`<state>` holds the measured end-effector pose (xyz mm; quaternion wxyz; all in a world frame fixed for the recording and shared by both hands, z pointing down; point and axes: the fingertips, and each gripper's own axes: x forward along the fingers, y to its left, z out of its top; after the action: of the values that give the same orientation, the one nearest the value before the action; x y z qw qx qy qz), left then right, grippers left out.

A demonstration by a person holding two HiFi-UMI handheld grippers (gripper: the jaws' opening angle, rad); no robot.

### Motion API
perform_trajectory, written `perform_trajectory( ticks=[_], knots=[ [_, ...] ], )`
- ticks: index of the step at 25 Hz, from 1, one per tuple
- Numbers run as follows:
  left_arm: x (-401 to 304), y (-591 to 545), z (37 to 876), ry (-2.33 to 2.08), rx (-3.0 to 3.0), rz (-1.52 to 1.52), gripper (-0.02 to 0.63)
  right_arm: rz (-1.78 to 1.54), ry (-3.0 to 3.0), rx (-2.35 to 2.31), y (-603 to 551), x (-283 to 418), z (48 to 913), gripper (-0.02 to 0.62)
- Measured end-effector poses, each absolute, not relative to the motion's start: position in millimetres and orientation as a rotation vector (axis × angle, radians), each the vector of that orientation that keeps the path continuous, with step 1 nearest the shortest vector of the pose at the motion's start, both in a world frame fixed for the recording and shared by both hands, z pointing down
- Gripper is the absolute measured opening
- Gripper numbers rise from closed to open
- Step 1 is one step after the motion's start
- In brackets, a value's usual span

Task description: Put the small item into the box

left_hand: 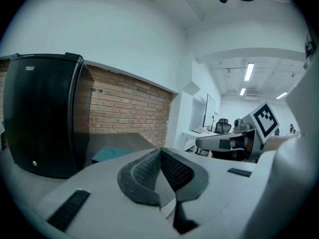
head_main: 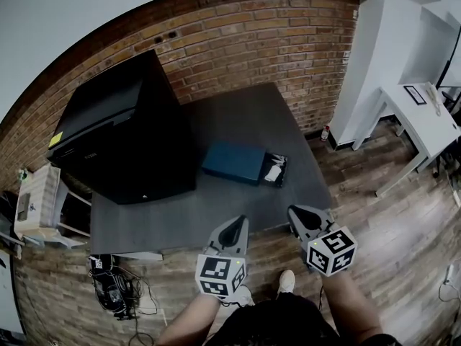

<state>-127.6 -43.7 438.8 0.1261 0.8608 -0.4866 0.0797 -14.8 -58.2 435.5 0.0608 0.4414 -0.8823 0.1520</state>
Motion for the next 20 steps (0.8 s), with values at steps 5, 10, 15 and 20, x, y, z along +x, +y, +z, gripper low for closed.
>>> perform_trajectory(
  ticks=[5, 10, 15, 20],
  knots=[
    [-128.4, -33.2, 440.9, -1.375, 2.521, 0.232, 0.034, 0.461, -2.652, 1.375, -44.3, -17.6, 434.7, 0.018],
    [-132.4, -27.3, 441.7, -1.352, 2.531, 0.23, 0.034, 0.46, -2.648, 1.408, -35.3, -20.3, 435.4, 0.018],
    [-130.6, -20.5, 438.9, -1.344, 2.542, 0.225, 0.034, 0.449, -2.653, 1.418, -26.4, -19.7, 432.9, 0.018],
    [-128.6, -16.9, 433.6, -1.341, 2.548, 0.212, 0.034, 0.426, -2.659, 1.426, -23.4, -17.8, 424.8, 0.018]
  ],
)
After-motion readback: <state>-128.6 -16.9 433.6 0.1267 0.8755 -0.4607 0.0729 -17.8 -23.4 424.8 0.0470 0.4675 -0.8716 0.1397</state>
